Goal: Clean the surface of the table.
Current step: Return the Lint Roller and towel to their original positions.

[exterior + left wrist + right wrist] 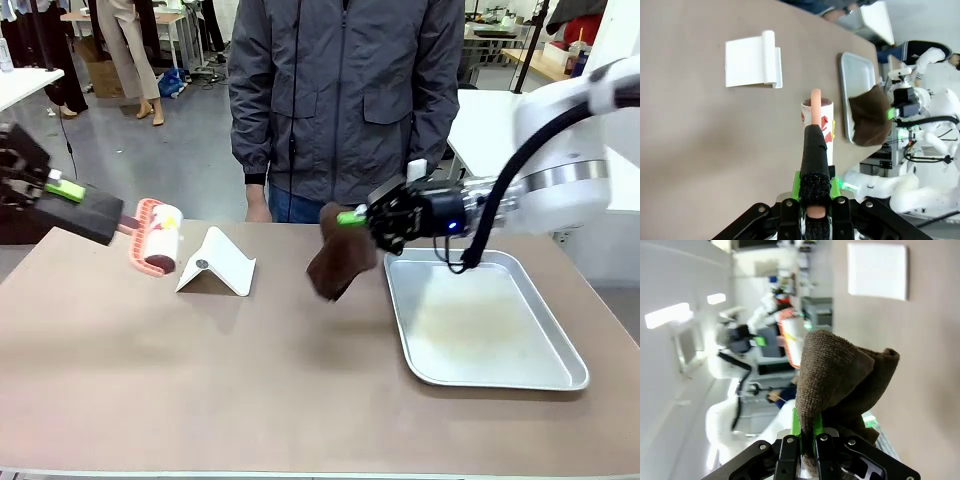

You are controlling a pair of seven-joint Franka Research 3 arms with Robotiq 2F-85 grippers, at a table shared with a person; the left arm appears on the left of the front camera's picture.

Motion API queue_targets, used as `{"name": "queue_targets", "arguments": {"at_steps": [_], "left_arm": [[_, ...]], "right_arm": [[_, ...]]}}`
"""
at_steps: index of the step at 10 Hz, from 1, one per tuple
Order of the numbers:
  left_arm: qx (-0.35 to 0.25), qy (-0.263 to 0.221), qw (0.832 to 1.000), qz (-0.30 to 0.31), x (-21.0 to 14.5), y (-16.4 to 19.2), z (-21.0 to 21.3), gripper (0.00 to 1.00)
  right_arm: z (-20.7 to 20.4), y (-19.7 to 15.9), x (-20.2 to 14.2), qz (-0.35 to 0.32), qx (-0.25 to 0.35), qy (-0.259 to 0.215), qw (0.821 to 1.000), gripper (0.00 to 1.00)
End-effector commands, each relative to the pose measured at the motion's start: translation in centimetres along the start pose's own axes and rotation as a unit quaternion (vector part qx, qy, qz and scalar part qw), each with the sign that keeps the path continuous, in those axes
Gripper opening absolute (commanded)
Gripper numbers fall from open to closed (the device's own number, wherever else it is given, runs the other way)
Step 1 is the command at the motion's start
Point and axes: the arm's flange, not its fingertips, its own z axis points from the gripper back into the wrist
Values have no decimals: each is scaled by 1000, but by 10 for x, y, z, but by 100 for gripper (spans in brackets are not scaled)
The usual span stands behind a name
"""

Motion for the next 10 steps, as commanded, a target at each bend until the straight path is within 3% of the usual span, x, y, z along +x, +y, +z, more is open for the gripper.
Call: {"name": "queue_targets", "arguments": {"at_steps": [1,3,5,6,7,10], "left_arm": [[33,23,999,2,-5,-20,-27,22],[57,28,998,3,2,-33,-54,22],[57,44,997,2,10,-38,-72,22],[41,70,997,-21,11,-30,-63,22],[50,41,998,-8,2,-37,-72,22],[50,52,997,-9,5,-34,-75,22]], "right_arm": [[-18,-5,-6,11,-76,-3,997,10],[-23,-17,-11,20,-138,-31,990,10],[-10,-14,-8,21,-127,-60,990,10],[-22,-23,-8,23,-126,-24,991,10],[-22,-23,-8,23,-126,-24,991,10],[-22,-23,-8,23,-126,-24,991,10]]}}
